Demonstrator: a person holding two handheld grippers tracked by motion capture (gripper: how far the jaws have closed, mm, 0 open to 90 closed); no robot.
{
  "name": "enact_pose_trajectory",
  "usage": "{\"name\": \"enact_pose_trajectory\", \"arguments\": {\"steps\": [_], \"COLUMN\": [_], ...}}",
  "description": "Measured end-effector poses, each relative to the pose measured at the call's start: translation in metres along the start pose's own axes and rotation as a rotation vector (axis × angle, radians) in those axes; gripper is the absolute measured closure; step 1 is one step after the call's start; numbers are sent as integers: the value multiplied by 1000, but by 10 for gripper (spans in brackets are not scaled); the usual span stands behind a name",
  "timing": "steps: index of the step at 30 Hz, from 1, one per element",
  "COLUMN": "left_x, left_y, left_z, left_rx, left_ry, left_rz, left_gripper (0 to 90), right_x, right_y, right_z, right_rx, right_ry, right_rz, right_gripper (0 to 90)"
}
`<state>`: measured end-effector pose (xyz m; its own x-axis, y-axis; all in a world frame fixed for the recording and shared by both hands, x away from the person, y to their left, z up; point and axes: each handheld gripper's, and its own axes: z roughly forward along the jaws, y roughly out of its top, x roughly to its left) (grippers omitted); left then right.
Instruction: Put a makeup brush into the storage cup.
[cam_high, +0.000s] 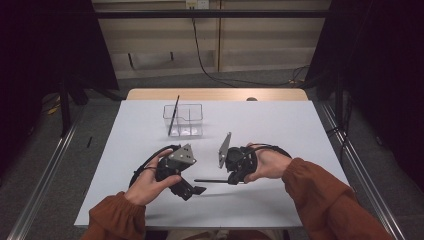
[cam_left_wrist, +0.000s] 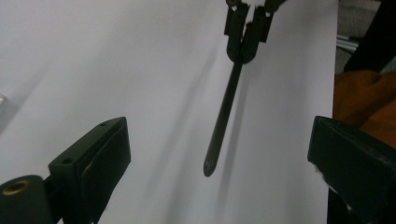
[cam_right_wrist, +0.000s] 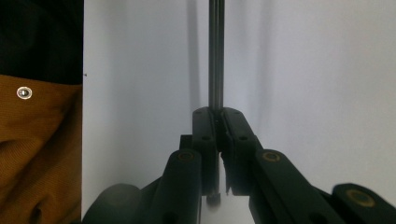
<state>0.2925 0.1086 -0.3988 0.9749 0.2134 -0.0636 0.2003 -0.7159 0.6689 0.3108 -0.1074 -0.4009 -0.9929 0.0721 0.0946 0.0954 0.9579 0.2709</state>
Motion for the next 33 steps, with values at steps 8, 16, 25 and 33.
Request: {"name": "enact_pose_trajectory", "arguments": {"steps": [8, 16, 25, 33], "left_x": [2, 2, 3, 5], "left_y": [1, 1, 6, 6], "left_z": [9, 16, 20, 24], "left_rx": [74, 143, 190, 205], "left_ry": [-37, -29, -41, -54], "left_rz": [18, 34, 20, 26], "left_gripper": [70, 107, 276, 491], "right_x": [1, 2, 3, 4], "right_y": [2, 6, 9, 11], "right_z": [1, 3, 2, 3], "right_rx": [39, 51, 56, 53], "right_ry": [-3, -3, -2, -4], "right_rz": [-11, -28, -32, -39], "right_gripper": [844, 844, 844, 844]}}
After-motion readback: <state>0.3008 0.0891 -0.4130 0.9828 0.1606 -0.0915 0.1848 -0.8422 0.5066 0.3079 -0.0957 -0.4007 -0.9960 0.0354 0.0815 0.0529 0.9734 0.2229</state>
